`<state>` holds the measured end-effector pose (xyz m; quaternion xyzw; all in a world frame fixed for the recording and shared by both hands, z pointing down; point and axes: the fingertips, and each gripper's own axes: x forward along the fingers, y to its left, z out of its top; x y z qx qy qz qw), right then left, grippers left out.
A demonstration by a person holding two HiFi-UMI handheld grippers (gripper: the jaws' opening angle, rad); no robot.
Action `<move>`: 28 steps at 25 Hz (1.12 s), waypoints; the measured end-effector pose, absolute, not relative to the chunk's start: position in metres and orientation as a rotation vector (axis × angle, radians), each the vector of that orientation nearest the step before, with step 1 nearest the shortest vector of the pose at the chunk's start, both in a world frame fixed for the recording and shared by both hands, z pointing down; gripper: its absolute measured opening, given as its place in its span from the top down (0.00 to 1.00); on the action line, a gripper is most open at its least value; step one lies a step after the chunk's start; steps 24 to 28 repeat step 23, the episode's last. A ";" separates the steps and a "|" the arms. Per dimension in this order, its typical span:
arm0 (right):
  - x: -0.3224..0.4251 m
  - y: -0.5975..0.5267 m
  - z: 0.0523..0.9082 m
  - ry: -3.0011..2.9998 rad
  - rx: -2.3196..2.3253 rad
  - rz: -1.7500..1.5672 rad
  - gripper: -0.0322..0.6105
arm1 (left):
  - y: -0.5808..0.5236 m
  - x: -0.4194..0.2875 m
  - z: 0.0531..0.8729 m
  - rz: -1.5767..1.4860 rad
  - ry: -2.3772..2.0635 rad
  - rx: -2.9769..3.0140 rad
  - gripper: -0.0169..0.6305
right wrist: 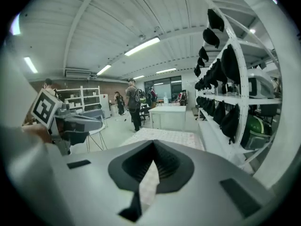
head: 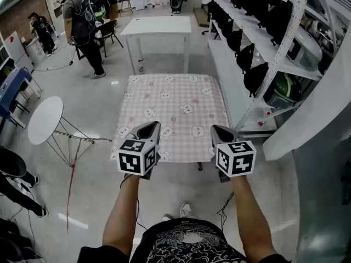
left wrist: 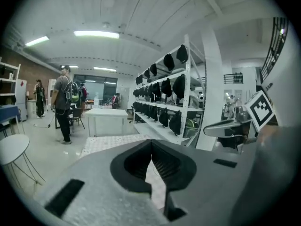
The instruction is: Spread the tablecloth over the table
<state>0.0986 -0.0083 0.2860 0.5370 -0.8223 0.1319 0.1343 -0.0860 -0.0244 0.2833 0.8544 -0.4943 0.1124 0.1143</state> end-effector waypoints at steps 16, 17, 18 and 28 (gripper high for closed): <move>0.105 -0.029 0.264 -2.423 1.563 0.249 0.95 | -0.041 -0.082 0.276 0.425 -1.473 2.551 0.97; 0.105 -0.030 0.264 -2.424 1.564 0.246 0.95 | -0.042 -0.081 0.276 0.428 -1.472 2.554 0.97; 0.105 -0.031 0.264 -2.425 1.566 0.244 0.95 | -0.043 -0.081 0.276 0.431 -1.472 2.556 0.97; 0.105 -0.037 0.266 -2.425 1.573 0.253 0.95 | -0.048 -0.080 0.280 0.445 -1.465 2.556 0.97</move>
